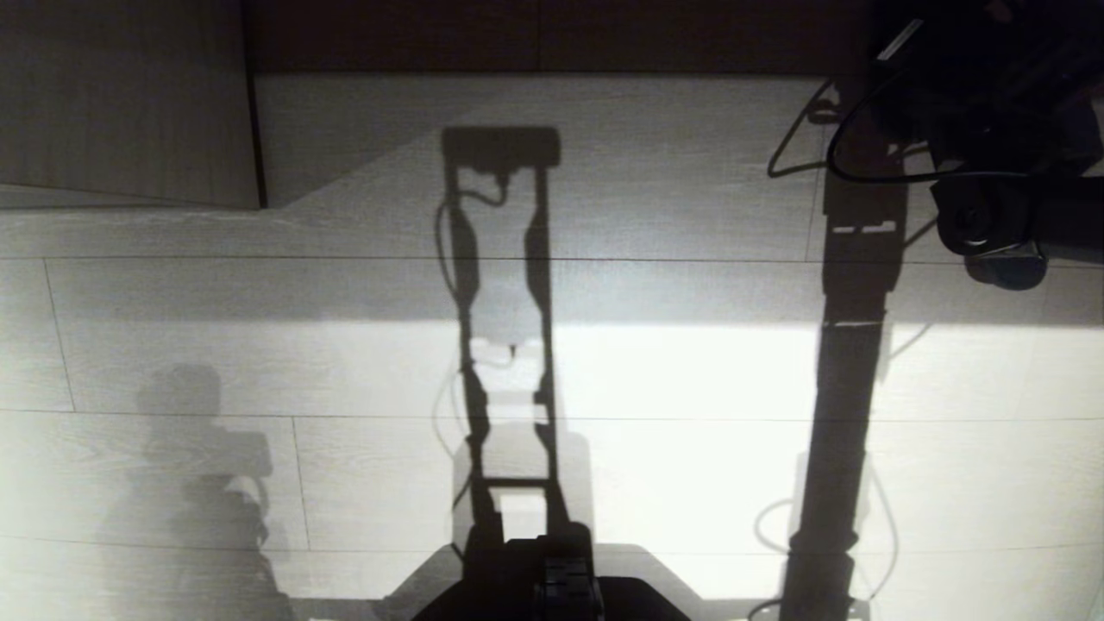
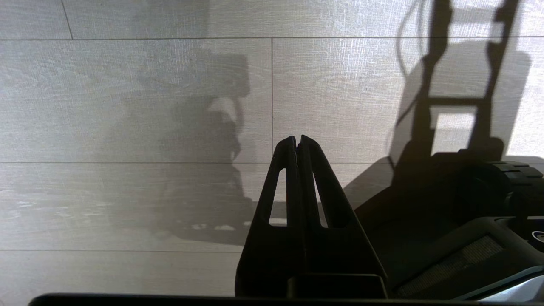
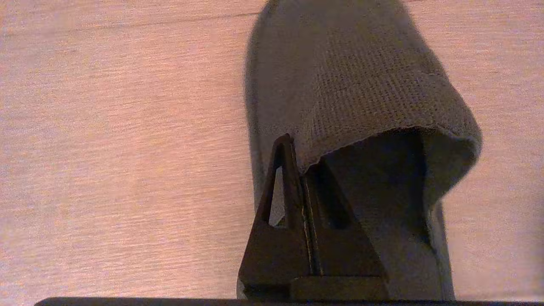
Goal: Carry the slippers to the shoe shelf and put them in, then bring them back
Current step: Pick up the slippers on the floor
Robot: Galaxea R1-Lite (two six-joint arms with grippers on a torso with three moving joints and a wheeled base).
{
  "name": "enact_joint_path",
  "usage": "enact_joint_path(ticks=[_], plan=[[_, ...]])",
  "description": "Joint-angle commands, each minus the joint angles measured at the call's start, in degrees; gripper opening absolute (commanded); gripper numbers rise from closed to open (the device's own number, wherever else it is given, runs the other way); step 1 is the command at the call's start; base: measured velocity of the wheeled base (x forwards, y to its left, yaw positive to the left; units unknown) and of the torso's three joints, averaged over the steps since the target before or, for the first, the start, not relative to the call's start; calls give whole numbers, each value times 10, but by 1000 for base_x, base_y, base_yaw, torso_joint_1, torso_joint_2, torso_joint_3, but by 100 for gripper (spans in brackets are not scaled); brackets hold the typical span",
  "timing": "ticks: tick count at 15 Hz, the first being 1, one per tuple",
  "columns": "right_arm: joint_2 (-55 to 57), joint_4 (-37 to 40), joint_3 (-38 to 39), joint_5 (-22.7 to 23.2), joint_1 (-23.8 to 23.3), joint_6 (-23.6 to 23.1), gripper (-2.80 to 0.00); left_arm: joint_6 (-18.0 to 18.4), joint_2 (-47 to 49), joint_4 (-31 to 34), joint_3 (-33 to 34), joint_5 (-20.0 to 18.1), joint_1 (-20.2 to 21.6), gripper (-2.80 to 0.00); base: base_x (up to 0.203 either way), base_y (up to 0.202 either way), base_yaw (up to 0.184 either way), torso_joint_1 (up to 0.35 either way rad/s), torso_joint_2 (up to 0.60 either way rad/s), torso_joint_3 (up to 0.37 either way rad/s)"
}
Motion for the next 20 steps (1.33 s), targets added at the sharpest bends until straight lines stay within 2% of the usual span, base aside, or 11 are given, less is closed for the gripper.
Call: enact_joint_path(ticks=[1, 9, 20], plan=[[-25, -4, 31, -14, 0, -3, -280, 0, 0, 0, 0, 0, 0, -280, 0, 0, 0, 0, 0, 0], [-64, -1, 110, -43, -15, -18, -280, 0, 0, 0, 0, 0, 0, -280, 0, 0, 0, 0, 0, 0], [-69, 7, 156, -70, -21, -20, -280, 0, 0, 0, 0, 0, 0, -280, 0, 0, 0, 0, 0, 0]])
